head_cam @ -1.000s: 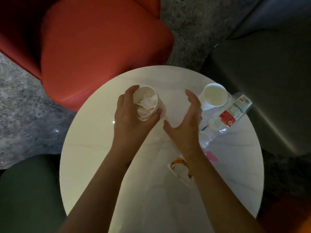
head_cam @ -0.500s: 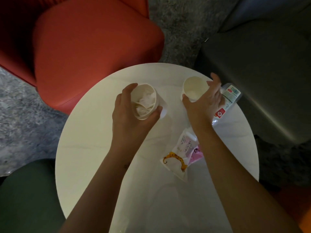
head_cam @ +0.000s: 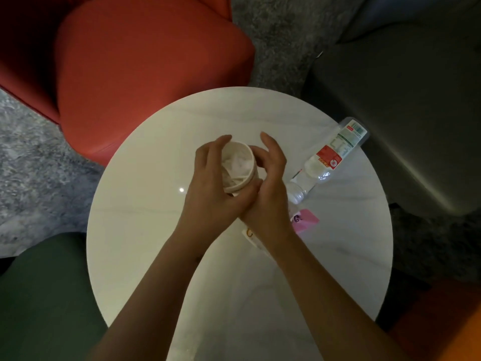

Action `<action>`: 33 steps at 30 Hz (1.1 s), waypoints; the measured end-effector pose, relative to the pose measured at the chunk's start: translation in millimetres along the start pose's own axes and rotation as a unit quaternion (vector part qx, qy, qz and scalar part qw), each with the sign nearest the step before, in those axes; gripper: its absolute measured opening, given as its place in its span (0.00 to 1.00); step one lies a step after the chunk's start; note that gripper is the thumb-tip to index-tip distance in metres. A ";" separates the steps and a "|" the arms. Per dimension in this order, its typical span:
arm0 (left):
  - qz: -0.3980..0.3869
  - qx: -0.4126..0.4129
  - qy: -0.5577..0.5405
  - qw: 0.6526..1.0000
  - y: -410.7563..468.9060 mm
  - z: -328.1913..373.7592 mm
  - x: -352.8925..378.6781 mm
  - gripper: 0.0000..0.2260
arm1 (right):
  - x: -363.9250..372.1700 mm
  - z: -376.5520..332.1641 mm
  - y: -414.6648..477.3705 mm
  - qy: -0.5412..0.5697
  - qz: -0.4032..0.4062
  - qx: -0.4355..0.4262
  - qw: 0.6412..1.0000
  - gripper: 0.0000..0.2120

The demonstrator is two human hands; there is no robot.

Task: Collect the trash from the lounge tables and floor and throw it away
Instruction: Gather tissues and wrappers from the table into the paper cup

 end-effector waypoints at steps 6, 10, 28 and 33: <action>0.029 -0.040 0.034 0.998 -19.0 -22.7 5.8 0.35 | -1.0 17.8 -24.4 -0.083 -0.066 -0.020 0.994 0.47; 0.056 -0.052 0.067 0.995 -37.2 -34.9 4.0 0.36 | -26.6 42.5 -50.5 -0.160 -0.083 -0.002 0.984 0.41; 0.114 -0.092 -0.051 0.988 -100.5 -58.5 14.0 0.37 | -50.3 75.6 -94.4 -0.168 -0.163 0.023 0.972 0.35; 0.023 -0.094 -0.086 0.992 -114.5 -53.7 16.3 0.32 | -58.7 55.3 -76.4 -0.143 -0.106 -0.005 0.984 0.25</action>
Point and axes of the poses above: each hand's wrist, its own y-axis towards the middle knuckle, its own x-axis out of the palm, z = x × y, the point moved 3 cm from there along y, towards the middle knuckle, and after that the axes turned 11 degrees about -y, right-handed, at the moved point
